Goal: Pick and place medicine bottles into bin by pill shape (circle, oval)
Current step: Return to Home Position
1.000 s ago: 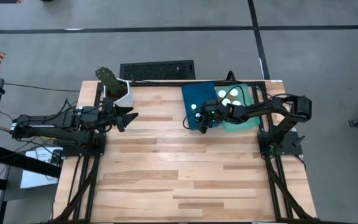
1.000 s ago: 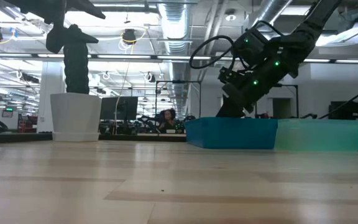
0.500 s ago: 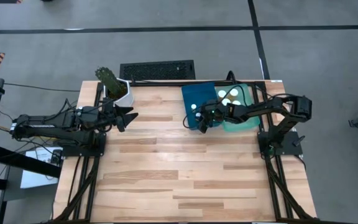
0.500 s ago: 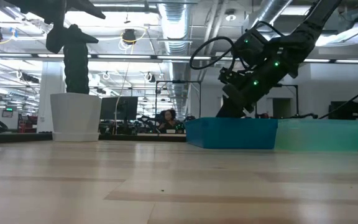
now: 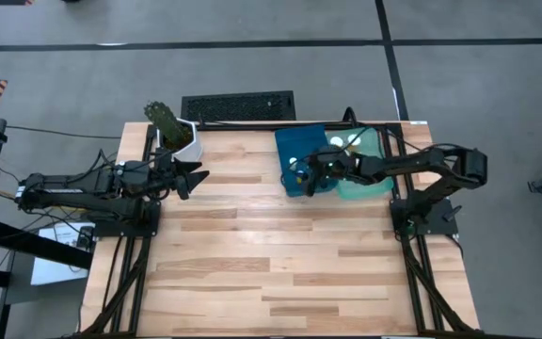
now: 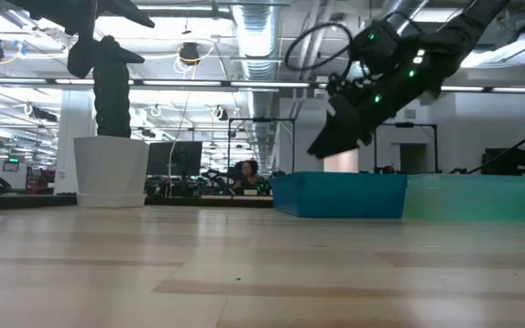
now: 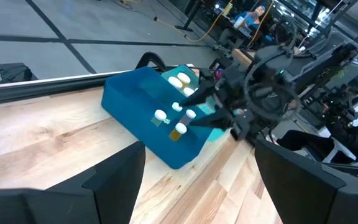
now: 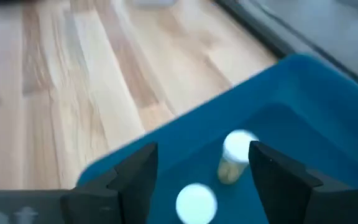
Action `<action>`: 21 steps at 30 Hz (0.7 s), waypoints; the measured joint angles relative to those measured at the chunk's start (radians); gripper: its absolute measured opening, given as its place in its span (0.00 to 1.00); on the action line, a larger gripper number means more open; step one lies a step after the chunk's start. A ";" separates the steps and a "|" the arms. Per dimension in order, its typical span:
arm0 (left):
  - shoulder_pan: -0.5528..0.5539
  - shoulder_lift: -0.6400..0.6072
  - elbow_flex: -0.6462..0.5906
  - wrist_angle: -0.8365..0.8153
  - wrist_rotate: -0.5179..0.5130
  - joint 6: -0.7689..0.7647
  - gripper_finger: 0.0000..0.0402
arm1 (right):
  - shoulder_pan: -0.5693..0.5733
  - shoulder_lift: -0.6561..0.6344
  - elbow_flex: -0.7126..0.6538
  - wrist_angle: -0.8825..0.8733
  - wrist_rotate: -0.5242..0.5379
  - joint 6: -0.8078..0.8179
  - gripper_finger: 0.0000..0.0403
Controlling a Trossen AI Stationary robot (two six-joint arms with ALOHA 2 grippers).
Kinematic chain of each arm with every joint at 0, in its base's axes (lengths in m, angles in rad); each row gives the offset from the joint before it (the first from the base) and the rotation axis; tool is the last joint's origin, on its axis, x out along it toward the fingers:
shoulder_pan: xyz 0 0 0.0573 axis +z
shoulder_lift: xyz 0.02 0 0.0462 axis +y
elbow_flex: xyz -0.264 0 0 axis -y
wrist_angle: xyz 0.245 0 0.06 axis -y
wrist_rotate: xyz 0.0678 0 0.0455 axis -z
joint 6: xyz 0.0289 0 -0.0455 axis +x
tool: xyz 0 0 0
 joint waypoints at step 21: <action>0.000 0.000 0.000 0.032 0.009 0.006 0.74 | 0.158 -0.801 0.000 -0.401 -0.001 0.144 0.65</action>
